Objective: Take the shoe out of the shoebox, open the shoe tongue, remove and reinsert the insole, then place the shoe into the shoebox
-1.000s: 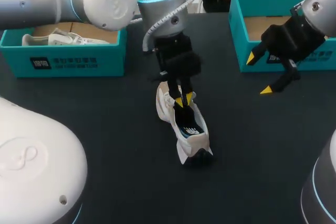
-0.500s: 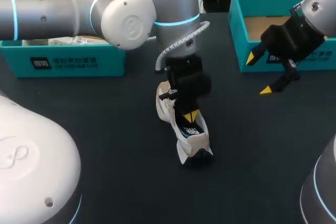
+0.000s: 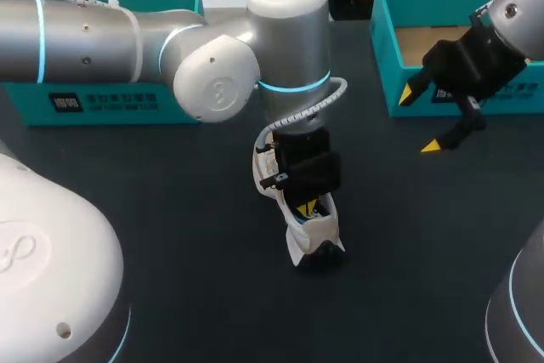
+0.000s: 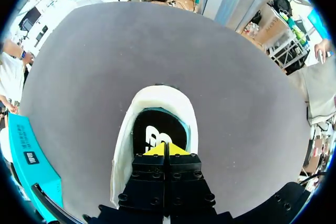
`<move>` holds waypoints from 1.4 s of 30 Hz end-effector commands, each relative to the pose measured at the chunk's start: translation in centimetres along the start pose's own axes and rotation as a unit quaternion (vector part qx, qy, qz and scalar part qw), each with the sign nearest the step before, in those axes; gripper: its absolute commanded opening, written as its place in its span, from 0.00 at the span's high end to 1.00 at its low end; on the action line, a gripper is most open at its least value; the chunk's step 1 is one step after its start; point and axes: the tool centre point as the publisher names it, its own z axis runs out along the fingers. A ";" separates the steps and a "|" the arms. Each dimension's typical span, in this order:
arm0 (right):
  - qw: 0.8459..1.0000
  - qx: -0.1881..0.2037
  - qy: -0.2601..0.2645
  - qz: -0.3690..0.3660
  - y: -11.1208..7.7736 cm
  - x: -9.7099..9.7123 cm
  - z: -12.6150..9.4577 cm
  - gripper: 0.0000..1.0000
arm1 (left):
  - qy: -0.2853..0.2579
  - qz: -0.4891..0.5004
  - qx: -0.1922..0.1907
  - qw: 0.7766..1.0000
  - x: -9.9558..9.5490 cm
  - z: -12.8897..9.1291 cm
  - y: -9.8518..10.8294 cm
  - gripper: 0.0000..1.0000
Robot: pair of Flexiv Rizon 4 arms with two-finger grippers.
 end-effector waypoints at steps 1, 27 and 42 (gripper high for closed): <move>1.000 0.001 0.000 0.000 0.0 0.0 0.1 0.00 | -0.016 -0.010 0.000 1.000 -0.6 2.4 0.2 1.00; 1.000 0.001 0.000 0.000 0.0 0.0 0.1 0.00 | -0.027 0.010 0.009 1.000 -0.2 2.9 -1.3 1.00; 1.000 0.001 0.000 0.000 0.0 0.0 0.1 0.00 | -0.030 0.000 -0.015 0.999 -0.8 3.5 -0.7 1.00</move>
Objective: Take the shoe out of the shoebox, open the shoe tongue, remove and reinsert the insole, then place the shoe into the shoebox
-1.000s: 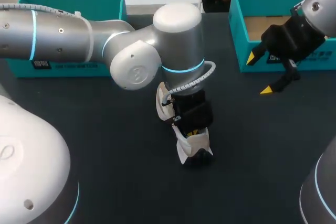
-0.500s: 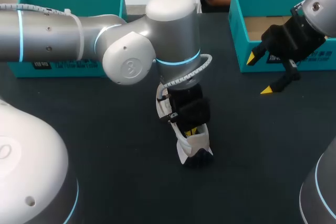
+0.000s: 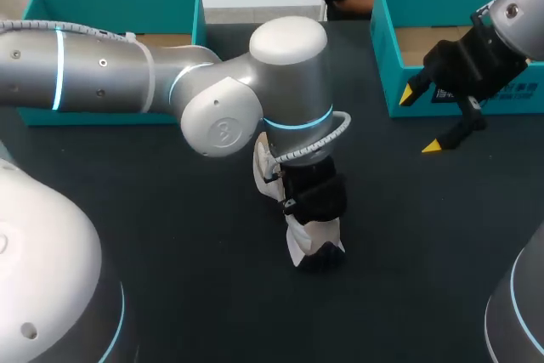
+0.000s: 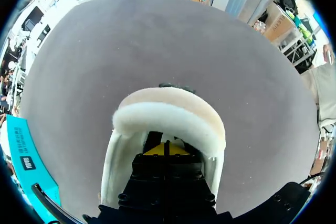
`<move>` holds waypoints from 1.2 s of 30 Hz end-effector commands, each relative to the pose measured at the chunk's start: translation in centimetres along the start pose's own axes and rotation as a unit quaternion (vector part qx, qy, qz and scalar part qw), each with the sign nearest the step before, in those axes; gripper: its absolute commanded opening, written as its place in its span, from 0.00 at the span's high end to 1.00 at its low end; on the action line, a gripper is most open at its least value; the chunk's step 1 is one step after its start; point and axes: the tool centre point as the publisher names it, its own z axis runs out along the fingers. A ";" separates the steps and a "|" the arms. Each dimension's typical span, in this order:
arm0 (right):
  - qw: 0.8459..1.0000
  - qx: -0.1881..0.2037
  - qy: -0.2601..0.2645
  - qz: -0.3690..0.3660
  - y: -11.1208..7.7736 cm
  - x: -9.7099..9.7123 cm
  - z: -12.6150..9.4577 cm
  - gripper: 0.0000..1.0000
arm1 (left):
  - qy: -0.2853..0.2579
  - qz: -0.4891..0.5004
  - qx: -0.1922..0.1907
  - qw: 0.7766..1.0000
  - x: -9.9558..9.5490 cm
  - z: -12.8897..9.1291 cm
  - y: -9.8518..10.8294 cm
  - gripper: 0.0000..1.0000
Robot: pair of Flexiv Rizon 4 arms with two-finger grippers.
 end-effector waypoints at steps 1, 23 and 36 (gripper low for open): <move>1.000 0.001 0.000 0.000 0.0 -0.1 0.1 0.00 | -0.010 -0.001 -0.016 1.000 0.0 -1.3 0.2 1.00; 1.000 0.001 0.000 0.000 0.0 -0.1 0.1 0.00 | -0.045 0.022 -0.149 0.987 -1.9 0.1 3.3 1.00; 1.000 0.001 0.000 0.000 0.0 -0.1 0.1 0.00 | -0.074 0.041 -0.225 0.971 -2.4 -6.7 4.8 1.00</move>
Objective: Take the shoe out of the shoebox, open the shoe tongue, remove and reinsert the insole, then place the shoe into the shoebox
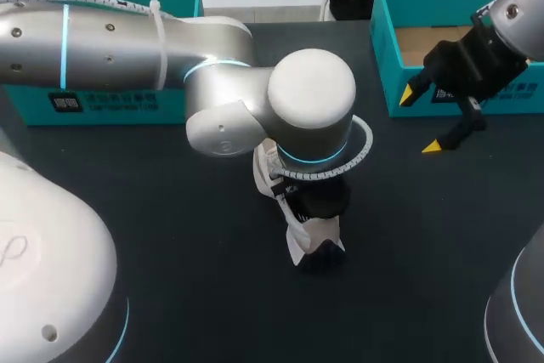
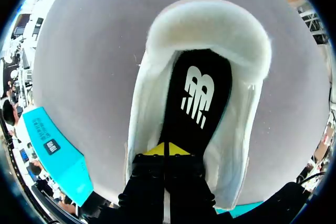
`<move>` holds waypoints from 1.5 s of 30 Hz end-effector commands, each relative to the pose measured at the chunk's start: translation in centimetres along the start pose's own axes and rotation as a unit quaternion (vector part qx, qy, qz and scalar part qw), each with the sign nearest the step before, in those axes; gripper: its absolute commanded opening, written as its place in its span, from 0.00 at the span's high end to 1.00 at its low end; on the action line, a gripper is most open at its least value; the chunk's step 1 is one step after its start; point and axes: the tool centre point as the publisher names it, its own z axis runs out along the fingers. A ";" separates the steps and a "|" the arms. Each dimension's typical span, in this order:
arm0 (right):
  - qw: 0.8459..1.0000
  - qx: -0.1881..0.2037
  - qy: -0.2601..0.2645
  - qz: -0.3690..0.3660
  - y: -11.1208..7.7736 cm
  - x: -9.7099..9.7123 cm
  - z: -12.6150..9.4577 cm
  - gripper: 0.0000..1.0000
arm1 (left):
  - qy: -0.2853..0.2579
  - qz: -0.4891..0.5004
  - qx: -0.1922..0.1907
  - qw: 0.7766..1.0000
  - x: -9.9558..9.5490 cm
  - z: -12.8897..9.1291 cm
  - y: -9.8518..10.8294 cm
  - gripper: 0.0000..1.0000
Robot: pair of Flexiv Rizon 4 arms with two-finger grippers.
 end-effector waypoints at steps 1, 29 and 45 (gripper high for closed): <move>1.000 0.002 0.001 0.000 0.0 -0.1 0.1 0.00 | -0.005 -0.001 -0.010 1.000 0.2 -2.6 0.8 1.00; 1.000 0.002 0.001 0.000 0.0 -0.1 0.1 0.00 | 0.047 0.081 -0.034 0.995 1.2 -2.2 0.3 0.00; 1.000 0.002 0.001 0.000 0.0 -0.1 0.1 0.00 | 0.032 0.049 -0.017 0.998 0.5 -4.4 2.5 0.00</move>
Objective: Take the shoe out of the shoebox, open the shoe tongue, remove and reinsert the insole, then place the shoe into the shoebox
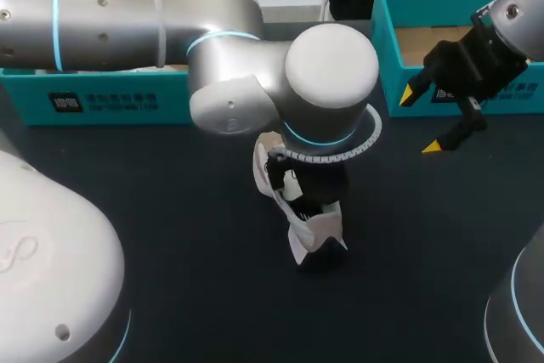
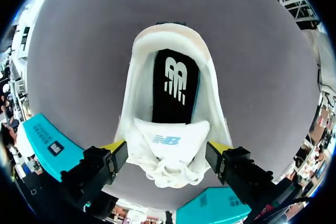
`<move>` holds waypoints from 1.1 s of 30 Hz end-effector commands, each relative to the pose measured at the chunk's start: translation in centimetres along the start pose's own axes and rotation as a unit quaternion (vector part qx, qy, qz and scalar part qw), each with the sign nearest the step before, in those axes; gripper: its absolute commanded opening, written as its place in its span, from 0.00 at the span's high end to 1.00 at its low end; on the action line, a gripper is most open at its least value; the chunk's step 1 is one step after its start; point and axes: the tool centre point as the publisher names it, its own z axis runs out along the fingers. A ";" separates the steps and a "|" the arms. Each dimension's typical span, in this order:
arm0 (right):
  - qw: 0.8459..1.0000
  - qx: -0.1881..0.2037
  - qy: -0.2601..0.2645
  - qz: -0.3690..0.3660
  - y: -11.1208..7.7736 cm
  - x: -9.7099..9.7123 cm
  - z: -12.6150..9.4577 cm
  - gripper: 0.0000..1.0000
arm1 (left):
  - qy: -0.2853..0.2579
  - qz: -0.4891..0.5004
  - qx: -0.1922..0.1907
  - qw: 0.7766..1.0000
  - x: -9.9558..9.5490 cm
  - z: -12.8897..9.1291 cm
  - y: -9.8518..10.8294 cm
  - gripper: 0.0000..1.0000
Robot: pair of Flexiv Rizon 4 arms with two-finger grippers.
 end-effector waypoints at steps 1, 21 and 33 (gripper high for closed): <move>1.000 0.002 0.001 0.000 0.0 -0.1 0.1 0.00 | -0.002 0.000 0.002 1.000 0.4 -1.0 0.7 0.00; 1.000 0.002 0.001 0.000 0.0 -0.1 0.1 0.00 | 0.003 -0.020 0.021 1.000 0.9 -1.1 -0.5 0.71; 1.000 0.002 0.001 0.000 0.0 -0.1 0.1 0.00 | 0.011 -0.039 0.044 0.998 1.1 -1.3 -0.9 0.69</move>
